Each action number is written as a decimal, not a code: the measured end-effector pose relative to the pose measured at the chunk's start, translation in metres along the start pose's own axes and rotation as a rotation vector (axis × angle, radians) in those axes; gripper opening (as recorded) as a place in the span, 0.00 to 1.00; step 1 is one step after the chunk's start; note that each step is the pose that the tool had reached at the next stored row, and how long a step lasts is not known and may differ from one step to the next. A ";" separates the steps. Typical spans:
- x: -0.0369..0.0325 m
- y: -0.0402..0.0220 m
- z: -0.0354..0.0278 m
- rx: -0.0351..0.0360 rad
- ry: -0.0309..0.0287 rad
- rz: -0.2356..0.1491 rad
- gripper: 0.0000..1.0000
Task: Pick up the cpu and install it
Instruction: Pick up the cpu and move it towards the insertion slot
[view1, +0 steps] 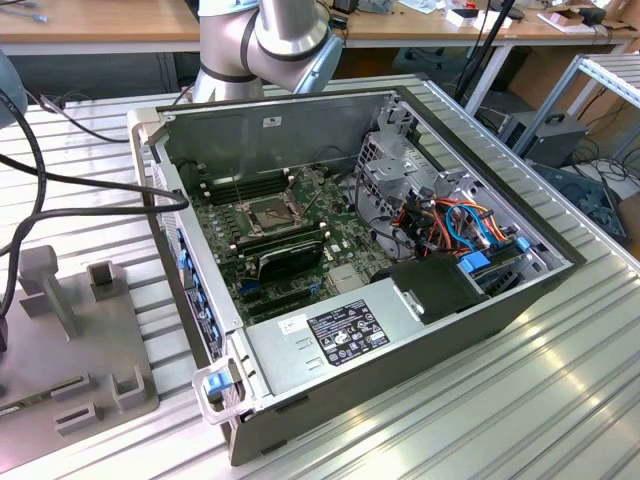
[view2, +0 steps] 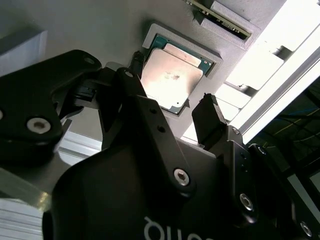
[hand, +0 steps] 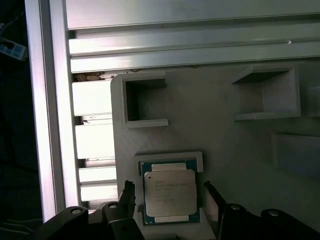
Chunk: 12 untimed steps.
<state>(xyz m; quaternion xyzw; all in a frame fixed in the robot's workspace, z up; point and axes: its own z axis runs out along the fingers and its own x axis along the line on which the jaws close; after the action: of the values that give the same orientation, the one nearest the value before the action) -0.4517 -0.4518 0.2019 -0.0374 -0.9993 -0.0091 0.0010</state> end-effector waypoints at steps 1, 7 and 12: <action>0.0000 0.0000 0.0005 0.0013 0.0000 0.000 0.66; 0.0000 -0.0001 0.0027 0.0093 -0.0003 0.000 0.66; -0.0021 0.0002 0.0039 0.0102 -0.0007 0.000 0.66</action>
<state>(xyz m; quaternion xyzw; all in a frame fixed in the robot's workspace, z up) -0.4496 -0.4517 0.1979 -0.0374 -0.9993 -0.0040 0.0008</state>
